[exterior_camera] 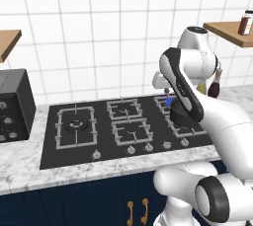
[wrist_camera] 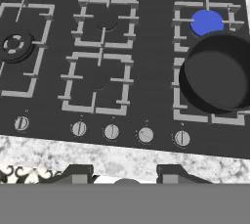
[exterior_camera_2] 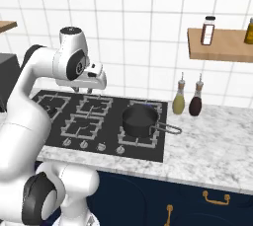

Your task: Turn off the rear right burner of the stove.

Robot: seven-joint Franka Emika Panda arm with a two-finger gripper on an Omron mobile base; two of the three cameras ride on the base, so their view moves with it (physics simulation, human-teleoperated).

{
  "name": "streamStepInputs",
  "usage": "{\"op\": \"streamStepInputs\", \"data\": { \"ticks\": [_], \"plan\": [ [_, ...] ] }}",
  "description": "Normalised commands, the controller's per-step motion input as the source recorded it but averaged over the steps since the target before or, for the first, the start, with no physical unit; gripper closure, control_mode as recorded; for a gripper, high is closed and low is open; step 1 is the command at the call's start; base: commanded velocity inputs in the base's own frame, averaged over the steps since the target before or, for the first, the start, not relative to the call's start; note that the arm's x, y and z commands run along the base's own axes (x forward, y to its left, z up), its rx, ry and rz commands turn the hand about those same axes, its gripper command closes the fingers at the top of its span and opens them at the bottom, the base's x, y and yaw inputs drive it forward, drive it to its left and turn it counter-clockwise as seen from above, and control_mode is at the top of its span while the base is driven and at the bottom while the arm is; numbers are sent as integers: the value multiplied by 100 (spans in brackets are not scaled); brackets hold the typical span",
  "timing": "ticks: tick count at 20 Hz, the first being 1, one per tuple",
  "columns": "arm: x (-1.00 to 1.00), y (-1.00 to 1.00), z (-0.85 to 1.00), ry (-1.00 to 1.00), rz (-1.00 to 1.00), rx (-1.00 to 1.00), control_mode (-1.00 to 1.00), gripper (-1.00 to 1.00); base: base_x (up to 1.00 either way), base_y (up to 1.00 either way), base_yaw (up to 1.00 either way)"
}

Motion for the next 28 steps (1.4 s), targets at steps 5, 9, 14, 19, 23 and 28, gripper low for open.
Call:
{"op": "streamStepInputs", "data": {
  "ticks": [5,9,14,19,23,28],
  "plan": [
    [-15,0,-7,0,0,0,-100,-100,0,0,0],
    [-30,-8,-48,2,6,-4,-100,-100,0,0,0],
    [-27,-7,-61,0,20,-12,-100,-100,0,0,0],
    [0,-1,-81,7,28,-16,-100,-100,0,0,0],
    [9,-3,-74,0,40,-6,-100,-100,0,0,0],
    [28,-1,-53,0,36,0,-100,-100,0,0,0]
  ]
}}
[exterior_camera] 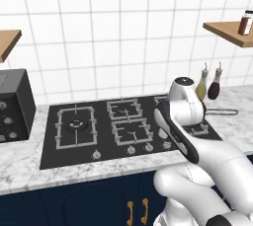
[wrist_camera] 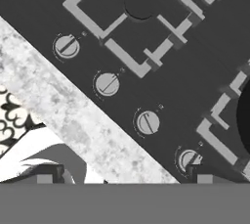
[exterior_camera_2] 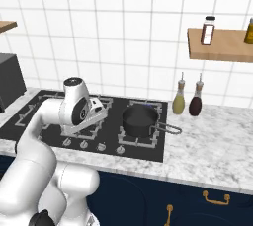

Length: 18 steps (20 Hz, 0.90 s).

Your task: Turn off the rear right burner of the stove.

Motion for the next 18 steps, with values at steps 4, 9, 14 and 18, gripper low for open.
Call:
{"op": "streamStepInputs", "data": {
  "ticks": [4,9,14,18],
  "plan": [
    [11,-2,-51,1,25,0,-100,-100,0,0,0],
    [19,0,-44,9,12,-3,-100,-100,0,0,0],
    [24,-2,-46,14,4,-2,-100,-100,0,0,0],
    [42,-12,-29,8,1,0,-100,-100,0,0,0]
  ]
}}
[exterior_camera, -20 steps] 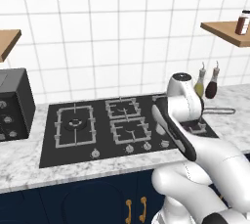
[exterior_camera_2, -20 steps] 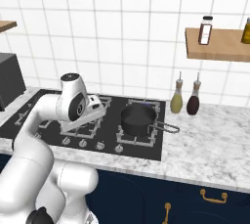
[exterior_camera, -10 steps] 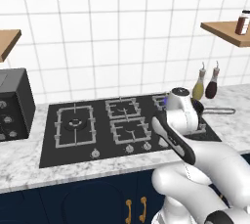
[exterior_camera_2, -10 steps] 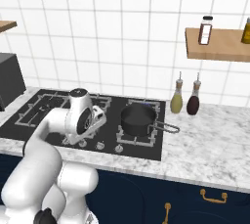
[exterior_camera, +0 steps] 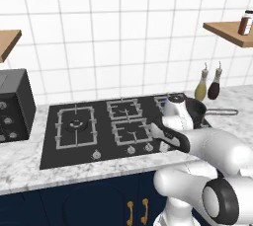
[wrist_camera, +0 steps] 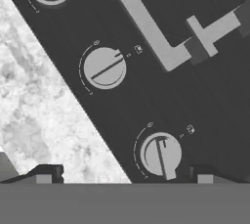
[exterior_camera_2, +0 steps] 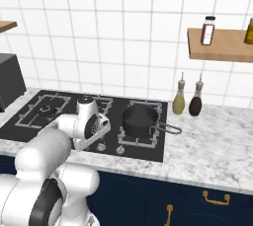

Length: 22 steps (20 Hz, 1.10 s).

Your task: Turn off the rear right burner of the stove.

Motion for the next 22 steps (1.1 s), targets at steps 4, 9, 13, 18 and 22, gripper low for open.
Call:
{"op": "streamStepInputs", "data": {
  "ticks": [4,9,13,18,22],
  "plan": [
    [45,-22,-18,3,0,0,-100,-100,0,0,0],
    [2,-2,-9,3,1,0,-100,-100,0,0,0],
    [-3,0,-26,1,0,0,-100,-100,0,0,0],
    [-9,0,-16,0,0,0,-100,-100,0,0,0],
    [-3,0,-23,0,0,0,-100,-100,0,0,0]
  ]
}}
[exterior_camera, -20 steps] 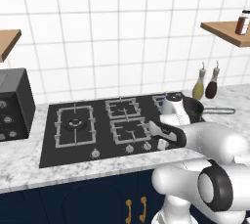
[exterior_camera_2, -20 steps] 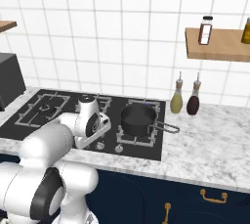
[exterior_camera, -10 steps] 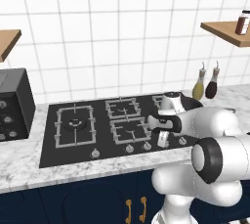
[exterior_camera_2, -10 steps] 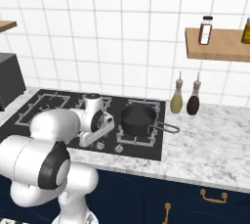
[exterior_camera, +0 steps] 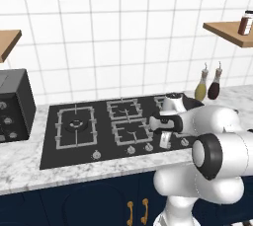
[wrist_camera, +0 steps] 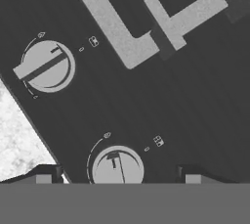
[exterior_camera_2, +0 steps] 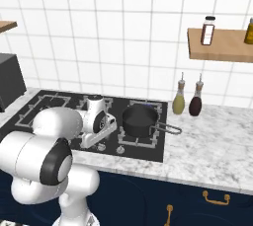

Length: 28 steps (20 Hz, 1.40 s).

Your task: Turn off the rear right burner of the stove.

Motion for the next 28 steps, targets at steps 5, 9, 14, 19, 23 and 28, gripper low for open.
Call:
{"op": "streamStepInputs", "data": {
  "ticks": [5,9,14,19,23,28],
  "plan": [
    [-39,3,-12,0,3,-1,-100,-100,0,0,0],
    [-6,2,-1,0,1,-1,-100,-100,0,0,0],
    [9,0,-7,0,0,0,-100,-100,0,0,0],
    [1,0,-21,0,0,0,-100,-100,0,0,0],
    [2,0,-5,0,0,0,-100,100,0,0,0],
    [14,0,0,1,-3,0,-100,100,0,0,0]
  ]
}}
